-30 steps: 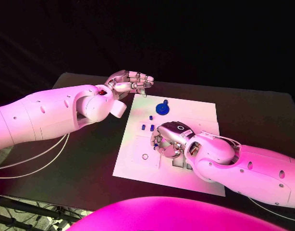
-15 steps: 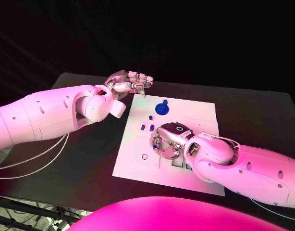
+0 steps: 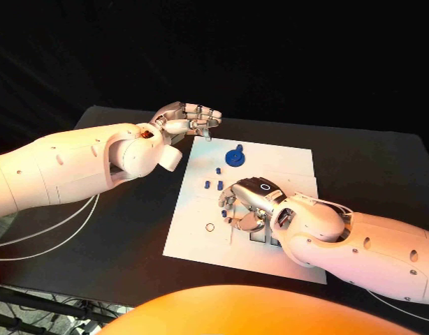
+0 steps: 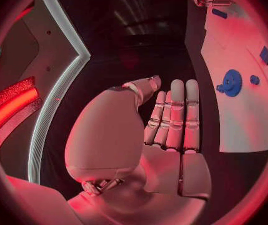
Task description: Assemble the parts on the task board
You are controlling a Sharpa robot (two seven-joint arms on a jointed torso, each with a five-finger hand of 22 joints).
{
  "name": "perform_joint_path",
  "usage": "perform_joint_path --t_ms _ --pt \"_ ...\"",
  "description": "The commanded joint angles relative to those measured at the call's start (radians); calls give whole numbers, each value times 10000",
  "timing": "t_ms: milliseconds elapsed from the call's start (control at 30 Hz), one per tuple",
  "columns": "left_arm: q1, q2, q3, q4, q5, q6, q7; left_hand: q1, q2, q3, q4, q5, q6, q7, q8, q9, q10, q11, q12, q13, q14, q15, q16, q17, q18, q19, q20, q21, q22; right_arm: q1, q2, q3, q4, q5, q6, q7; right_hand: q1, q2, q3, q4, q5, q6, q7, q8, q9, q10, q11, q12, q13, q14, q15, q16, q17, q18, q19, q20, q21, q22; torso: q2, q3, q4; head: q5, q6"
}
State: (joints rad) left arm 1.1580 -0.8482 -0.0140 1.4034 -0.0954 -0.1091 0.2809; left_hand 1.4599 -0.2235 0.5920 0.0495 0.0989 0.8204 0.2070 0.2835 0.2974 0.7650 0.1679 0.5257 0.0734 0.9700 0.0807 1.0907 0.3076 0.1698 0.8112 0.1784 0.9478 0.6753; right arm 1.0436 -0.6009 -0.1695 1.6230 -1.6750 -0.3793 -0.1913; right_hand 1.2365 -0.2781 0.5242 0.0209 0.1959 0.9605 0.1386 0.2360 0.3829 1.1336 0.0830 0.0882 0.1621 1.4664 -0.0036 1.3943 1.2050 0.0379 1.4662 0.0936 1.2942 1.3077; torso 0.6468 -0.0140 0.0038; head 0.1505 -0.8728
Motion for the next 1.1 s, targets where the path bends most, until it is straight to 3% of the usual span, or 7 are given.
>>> perform_joint_path --t_ms 33,333,667,800,867,967,1100 --pt "12 8 10 8 25 64 33 -91 39 14 -62 47 -67 228 -32 -10 -40 3 -37 -17 -41 49 -59 -14 136 -48 -10 29 12 7 -166 4 201 -32 -518 -51 163 28 -146 13 44 -112 14 -72 -19 -127 9 74 -4 151 49 -85 -81 219 150 56 -124 1396 -9 1 -7 -43 36" --pt "12 -19 10 4 25 83 20 -91 39 14 -62 47 -67 228 -32 -10 -40 3 -37 -17 -41 49 -59 -14 136 -48 -10 29 12 435 -1219 96 1090 96 -566 -294 258 104 -360 92 114 -38 3 -107 -9 -168 -9 287 34 238 29 29 117 186 222 46 30 1456 -13 -5 -6 -160 130" --pt "11 -39 8 5 25 109 14 -91 39 14 -62 47 -67 228 -32 -10 -40 3 -37 -17 -41 49 -59 -14 136 -48 -10 29 12 1150 -2329 184 1352 724 48 -443 367 69 -738 196 166 -79 -11 -246 -35 -420 -10 466 27 318 30 105 223 176 268 29 58 1465 -13 -2 -17 -406 262" --pt "11 -37 8 6 25 118 15 -91 39 14 -62 47 -67 228 -32 -10 -40 3 -37 -17 -41 49 -59 -14 136 -48 -10 29 12 1290 -2557 192 1108 934 380 -347 856 357 -2351 529 457 -244 -40 -550 -93 -1038 59 771 -61 275 79 43 83 257 167 76 -425 1251 -1 1 -11 -484 313" --pt "10 -36 8 6 25 122 15 -91 39 14 -62 47 -67 228 -32 -10 -40 3 -37 -17 -41 49 -59 -14 136 -48 -10 29 12 1323 -2613 193 959 999 564 -276 1462 661 -3696 989 591 -258 35 -716 -111 -1378 99 1080 -163 282 107 62 83 306 134 103 -720 1114 6 6 -12 -502 322" --pt "10 -35 8 3 25 125 14 -91 39 14 -62 47 -67 228 -32 -10 -40 3 -37 -17 -41 49 -59 -14 136 -48 -10 29 12 1337 -2634 191 794 1047 812 -218 2192 777 -4943 1869 642 -362 37 -918 -128 -1770 160 1330 -381 278 154 70 57 350 112 138 -1017 971 11 17 -5 -516 325" --pt "10 -30 8 -3 25 135 7 -91 39 14 -62 47 -67 228 -32 -10 -40 3 -37 -17 -41 49 -59 -14 136 -48 -10 29 12 1329 -2607 176 605 1079 1268 -250 2824 765 -5417 2685 631 -356 -6 -1004 -98 -2005 185 1521 -586 332 168 168 198 399 100 139 -1312 828 7 16 10 -528 298"
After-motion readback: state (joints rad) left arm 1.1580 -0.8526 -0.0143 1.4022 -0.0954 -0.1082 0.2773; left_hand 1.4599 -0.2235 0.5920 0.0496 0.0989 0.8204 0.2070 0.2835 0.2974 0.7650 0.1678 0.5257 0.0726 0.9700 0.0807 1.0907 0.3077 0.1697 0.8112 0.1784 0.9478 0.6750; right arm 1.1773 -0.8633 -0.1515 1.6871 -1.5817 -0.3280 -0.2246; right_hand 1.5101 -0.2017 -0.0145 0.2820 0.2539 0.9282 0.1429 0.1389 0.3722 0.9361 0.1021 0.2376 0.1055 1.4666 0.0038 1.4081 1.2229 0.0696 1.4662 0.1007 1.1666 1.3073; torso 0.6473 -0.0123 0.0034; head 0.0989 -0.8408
